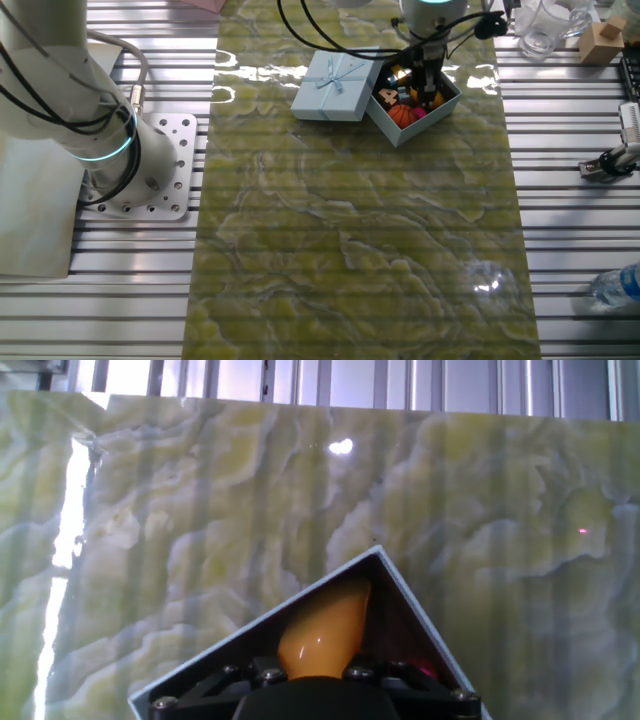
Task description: Take everything out of the gift box
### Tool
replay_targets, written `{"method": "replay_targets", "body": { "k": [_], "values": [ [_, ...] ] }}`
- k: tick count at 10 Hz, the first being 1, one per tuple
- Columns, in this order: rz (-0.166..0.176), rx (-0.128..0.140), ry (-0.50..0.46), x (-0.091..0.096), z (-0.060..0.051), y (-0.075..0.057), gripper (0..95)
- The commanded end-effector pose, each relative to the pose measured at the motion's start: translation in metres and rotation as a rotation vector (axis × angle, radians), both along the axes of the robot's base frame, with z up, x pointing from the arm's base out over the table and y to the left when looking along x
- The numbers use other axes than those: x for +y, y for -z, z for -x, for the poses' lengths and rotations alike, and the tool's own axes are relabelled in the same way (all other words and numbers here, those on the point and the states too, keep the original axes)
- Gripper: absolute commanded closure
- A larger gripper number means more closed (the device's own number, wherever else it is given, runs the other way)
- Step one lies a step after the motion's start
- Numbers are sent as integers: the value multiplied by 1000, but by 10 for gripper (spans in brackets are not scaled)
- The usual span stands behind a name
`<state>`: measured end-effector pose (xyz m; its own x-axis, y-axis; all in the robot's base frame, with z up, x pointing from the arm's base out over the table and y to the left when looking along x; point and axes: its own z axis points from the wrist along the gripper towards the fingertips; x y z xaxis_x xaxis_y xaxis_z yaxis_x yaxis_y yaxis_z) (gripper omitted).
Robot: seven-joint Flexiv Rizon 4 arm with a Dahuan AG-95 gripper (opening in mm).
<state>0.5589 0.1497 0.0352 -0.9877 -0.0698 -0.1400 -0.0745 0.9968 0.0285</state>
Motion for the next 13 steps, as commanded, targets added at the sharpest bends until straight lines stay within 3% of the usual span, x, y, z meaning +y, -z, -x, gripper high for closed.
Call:
{"method": "replay_targets", "body": {
  "k": [1,10,11,13],
  "values": [
    [-4,1,-1,1,2,-3,950],
    [-24,1,-32,-5,15,-32,950],
    [-48,-3,-59,-5,15,-31,570],
    [-24,-26,-98,-5,15,-31,190]
  ]
}}
